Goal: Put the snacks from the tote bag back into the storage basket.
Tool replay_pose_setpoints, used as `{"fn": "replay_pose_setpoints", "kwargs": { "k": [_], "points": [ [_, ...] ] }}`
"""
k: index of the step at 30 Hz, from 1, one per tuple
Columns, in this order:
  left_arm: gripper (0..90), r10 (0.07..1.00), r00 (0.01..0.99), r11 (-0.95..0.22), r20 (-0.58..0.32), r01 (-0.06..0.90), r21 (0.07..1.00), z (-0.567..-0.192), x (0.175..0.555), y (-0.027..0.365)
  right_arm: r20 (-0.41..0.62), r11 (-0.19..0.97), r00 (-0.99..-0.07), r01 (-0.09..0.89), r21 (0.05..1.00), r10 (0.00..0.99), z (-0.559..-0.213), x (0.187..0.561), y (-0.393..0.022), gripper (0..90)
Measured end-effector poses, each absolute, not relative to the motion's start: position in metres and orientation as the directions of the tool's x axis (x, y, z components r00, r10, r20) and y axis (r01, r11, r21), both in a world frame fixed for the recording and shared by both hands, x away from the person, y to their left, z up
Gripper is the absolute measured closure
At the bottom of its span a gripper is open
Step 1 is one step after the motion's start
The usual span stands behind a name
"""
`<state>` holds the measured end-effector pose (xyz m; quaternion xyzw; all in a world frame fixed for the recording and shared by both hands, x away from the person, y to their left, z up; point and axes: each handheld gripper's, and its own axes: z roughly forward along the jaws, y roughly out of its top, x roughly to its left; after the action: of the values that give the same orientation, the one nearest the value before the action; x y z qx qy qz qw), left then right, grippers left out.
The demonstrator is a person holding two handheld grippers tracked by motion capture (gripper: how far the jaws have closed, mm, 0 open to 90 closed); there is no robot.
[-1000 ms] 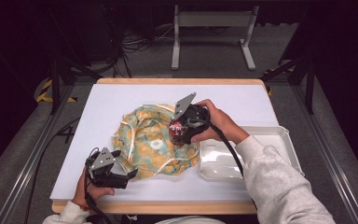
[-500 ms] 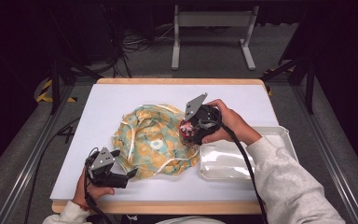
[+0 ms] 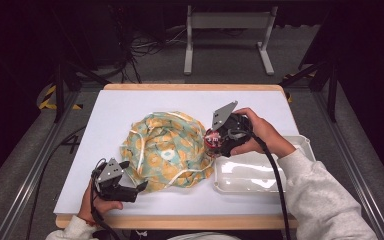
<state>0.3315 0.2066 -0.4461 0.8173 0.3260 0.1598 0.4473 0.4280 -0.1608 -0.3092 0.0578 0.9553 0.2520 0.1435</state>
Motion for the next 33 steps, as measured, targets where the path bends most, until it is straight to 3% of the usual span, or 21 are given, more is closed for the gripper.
{"fn": "replay_pose_setpoints", "kwargs": {
  "k": [33],
  "points": [
    [4.9,0.675,0.737,-0.395,-0.029,0.394,0.830,-0.446,0.332,0.206,-0.229,0.892,-0.948,0.104,0.439,0.223,-0.324,0.416,-0.228,23.8]
  ]
}}
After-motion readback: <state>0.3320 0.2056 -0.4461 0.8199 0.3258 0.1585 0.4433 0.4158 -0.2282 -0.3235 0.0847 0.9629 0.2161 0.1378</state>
